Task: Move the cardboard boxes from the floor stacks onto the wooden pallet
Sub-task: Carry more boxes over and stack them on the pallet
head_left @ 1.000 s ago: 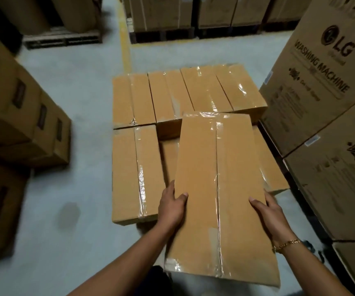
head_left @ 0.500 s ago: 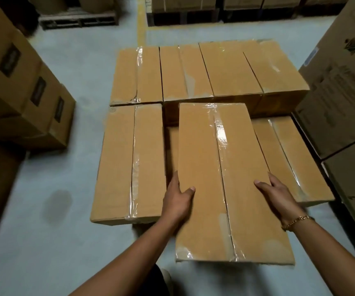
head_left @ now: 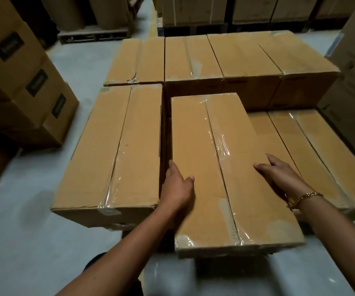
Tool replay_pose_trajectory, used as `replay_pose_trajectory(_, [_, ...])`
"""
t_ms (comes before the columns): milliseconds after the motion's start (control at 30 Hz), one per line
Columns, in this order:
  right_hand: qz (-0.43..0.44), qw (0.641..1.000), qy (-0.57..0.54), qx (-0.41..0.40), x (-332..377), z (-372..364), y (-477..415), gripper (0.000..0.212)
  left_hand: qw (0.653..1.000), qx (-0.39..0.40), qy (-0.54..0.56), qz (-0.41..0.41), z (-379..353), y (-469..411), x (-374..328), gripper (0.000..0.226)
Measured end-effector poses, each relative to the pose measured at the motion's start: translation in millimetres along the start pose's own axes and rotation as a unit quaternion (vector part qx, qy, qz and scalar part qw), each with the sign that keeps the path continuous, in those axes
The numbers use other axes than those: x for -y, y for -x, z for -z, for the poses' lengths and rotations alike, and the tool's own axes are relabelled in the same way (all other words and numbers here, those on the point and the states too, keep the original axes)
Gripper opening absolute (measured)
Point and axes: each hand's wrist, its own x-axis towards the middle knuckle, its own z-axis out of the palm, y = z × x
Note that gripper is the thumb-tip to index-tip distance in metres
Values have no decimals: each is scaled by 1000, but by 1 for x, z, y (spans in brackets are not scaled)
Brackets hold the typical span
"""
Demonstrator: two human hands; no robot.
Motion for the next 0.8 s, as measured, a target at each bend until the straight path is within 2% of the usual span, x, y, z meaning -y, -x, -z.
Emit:
replay_pose_trajectory(133, [24,1000,0,6,-26,-2,-4,88,999,-9,-17,-41,0,7,12,94])
replay_pose_trajectory(167, [24,1000,-9,4,-28,-4,-4,86,998,-7,-24,-56,0,10,14,95])
replay_pose_trajectory(267, [31,999,-23,5,-23,-11,6,39,995,9,-57,-85,1,21,18,96])
replay_pose_trajectory(333, [39,999,-16,-2,-18,-11,14,24,993,16,-68,-91,4,25,18,98])
replay_pose_trajectory(467, [62,998,-3,-16,-3,-12,31,44,990,30,-94,-96,12,29,12,98])
replay_pose_trajectory(600, [60,998,10,11,-8,-9,28,49,975,23,-187,-120,18,31,12,93])
replay_pose_trajectory(800, [94,995,-1,20,-25,-12,19,55,915,-89,-335,-205,23,36,37,76])
